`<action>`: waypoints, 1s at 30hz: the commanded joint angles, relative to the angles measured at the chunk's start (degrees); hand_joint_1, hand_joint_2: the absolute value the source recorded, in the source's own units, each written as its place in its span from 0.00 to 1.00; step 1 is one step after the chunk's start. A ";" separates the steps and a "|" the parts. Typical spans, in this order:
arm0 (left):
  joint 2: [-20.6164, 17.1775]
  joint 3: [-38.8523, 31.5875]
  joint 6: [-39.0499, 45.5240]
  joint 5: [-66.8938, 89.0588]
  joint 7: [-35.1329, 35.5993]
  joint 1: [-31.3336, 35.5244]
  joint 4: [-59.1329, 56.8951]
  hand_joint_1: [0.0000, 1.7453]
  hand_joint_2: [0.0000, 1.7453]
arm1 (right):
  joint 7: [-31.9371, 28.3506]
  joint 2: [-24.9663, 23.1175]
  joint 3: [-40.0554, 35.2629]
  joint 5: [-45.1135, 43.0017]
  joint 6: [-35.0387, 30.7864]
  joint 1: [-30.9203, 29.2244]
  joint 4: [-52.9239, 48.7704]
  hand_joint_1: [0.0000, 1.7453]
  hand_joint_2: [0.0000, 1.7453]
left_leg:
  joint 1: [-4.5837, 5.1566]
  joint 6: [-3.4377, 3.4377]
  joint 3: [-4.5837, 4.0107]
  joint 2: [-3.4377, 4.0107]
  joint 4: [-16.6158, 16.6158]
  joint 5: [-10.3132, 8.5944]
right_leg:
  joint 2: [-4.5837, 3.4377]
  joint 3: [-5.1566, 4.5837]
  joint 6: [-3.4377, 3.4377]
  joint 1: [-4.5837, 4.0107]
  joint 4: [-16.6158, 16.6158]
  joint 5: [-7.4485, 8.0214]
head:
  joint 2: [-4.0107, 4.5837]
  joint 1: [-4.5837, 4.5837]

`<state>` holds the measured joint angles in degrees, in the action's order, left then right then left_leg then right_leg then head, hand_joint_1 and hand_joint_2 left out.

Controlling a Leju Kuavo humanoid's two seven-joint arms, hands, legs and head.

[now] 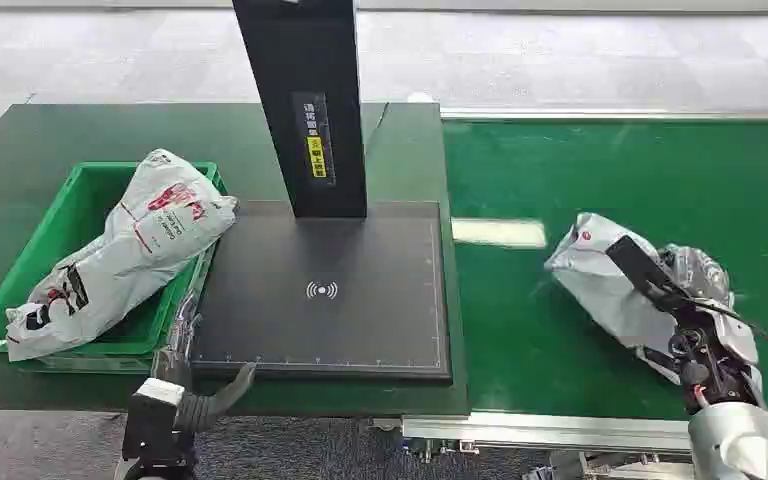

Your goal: Moved the parcel from conveyor to table for the left to box.

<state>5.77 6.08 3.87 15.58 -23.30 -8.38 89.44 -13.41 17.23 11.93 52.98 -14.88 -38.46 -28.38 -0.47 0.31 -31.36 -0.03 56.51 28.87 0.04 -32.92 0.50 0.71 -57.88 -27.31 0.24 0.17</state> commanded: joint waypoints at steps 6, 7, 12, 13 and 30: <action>-0.05 -0.71 1.70 0.25 -2.26 0.44 -3.50 0.00 1.00 | -14.84 -11.06 -5.53 -33.88 -6.44 6.74 -36.90 1.00 1.00 | 0.01 0.02 0.08 0.16 -0.10 -0.01 | -0.18 0.00 -0.05 0.00 0.05 0.05 | 0.00 0.02; -0.07 -0.75 1.72 0.20 -2.29 0.57 -3.58 0.00 1.00 | -14.97 -11.71 -6.20 -35.53 -5.90 6.50 -38.56 1.00 1.00 | 0.03 0.01 -0.02 0.13 -0.06 -0.02 | -0.16 -0.09 -0.03 0.02 -0.01 0.05 | 0.00 0.02; 0.34 -0.72 1.62 0.19 -2.49 0.91 -3.96 0.00 1.00 | -13.80 -13.56 -11.82 -40.28 -2.28 3.72 -41.48 1.00 1.00 | 0.04 0.02 -0.05 0.15 -0.02 -0.03 | -0.19 -0.16 -0.04 0.03 -0.06 0.06 | 0.00 0.02; 0.50 -0.61 1.54 0.26 -2.54 1.10 -4.08 0.00 1.00 | -13.77 -14.47 -13.98 -40.94 -0.31 2.69 -41.62 1.00 1.00 | 0.03 0.03 0.00 0.23 -0.05 -0.03 | -0.27 -0.13 -0.06 0.02 -0.03 0.09 | 0.00 0.02; 0.27 0.00 0.90 -0.20 -2.31 2.05 -3.45 0.00 1.00 | -3.23 -23.31 -41.72 -52.76 24.89 -10.78 -15.84 1.00 1.00 | 0.01 0.03 0.12 0.56 -0.09 -0.03 | -0.51 -0.05 -0.05 -0.01 -0.01 0.13 | 0.00 0.04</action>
<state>6.60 5.86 4.96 16.04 -26.21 -6.92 87.25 -20.93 0.48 -12.75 3.07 1.81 -39.03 -65.83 -0.50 0.33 -31.44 -0.01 56.49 28.83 0.06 -32.92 0.49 0.67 -57.91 -27.31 0.24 0.22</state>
